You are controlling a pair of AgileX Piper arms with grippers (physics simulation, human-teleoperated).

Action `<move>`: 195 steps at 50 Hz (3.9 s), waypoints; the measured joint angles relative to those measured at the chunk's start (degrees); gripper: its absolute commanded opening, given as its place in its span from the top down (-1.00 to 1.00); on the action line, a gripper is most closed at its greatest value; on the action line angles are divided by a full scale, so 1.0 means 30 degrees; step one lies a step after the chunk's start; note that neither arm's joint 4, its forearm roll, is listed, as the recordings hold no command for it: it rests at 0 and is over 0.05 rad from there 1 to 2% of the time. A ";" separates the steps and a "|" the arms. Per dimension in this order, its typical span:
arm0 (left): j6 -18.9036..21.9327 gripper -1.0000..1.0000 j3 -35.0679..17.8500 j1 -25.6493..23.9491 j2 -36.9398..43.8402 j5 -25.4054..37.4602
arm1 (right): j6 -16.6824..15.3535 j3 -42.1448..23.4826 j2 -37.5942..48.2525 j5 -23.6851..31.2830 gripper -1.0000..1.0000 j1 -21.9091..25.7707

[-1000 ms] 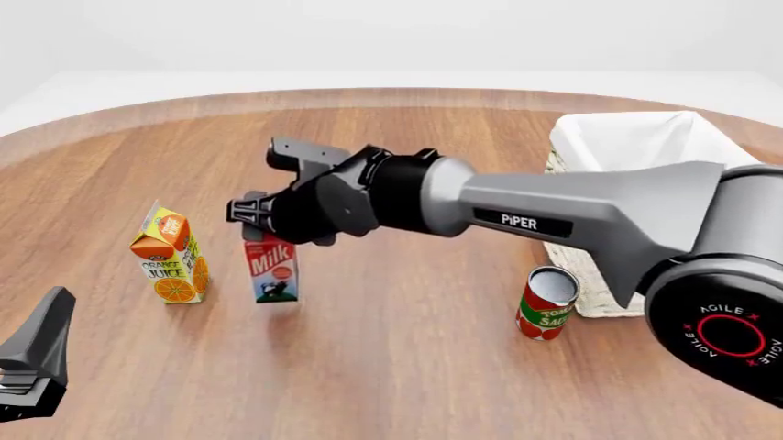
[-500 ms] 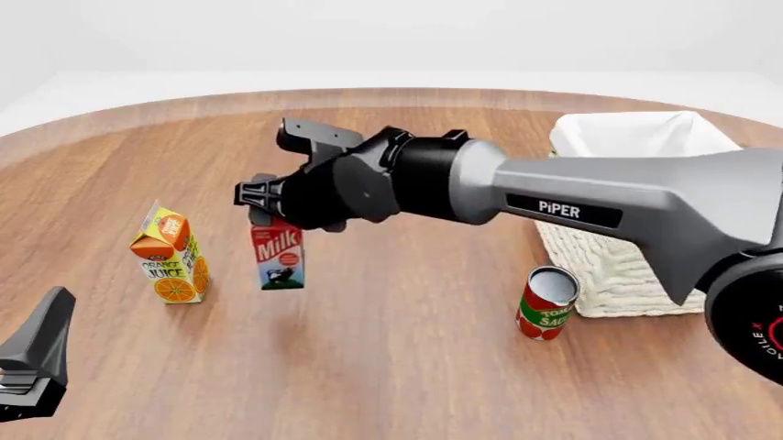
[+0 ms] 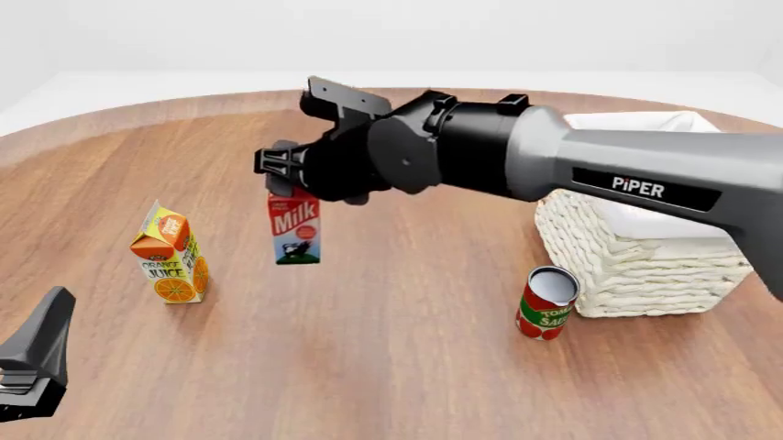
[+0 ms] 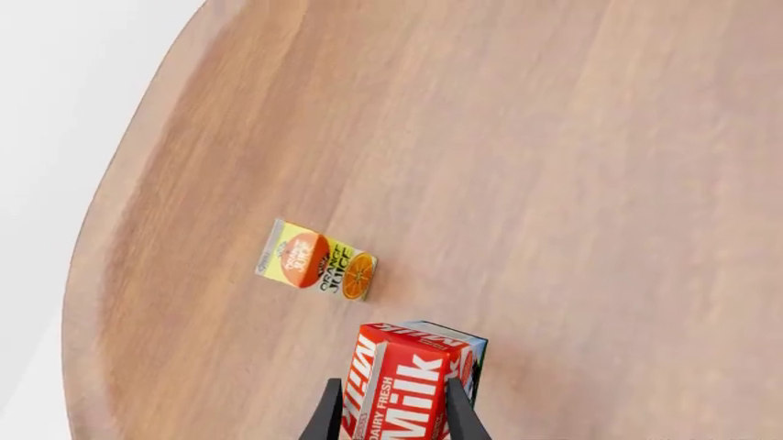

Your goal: Pick the milk and place it in the basket.

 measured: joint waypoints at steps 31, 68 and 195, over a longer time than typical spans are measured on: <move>0.0000 -1.00 0.0000 0.0000 0.0000 0.0000 | -0.0237 0.0682 -0.2498 0.0606 1.00 -0.0915; 0.0000 -1.00 0.0000 0.0000 0.0000 0.0000 | -0.0342 0.1030 -0.5118 0.1526 1.00 -0.2043; 0.0000 -1.00 0.0000 0.0000 0.0000 0.0000 | -0.1720 0.3438 -1.2258 0.3774 1.00 -0.9925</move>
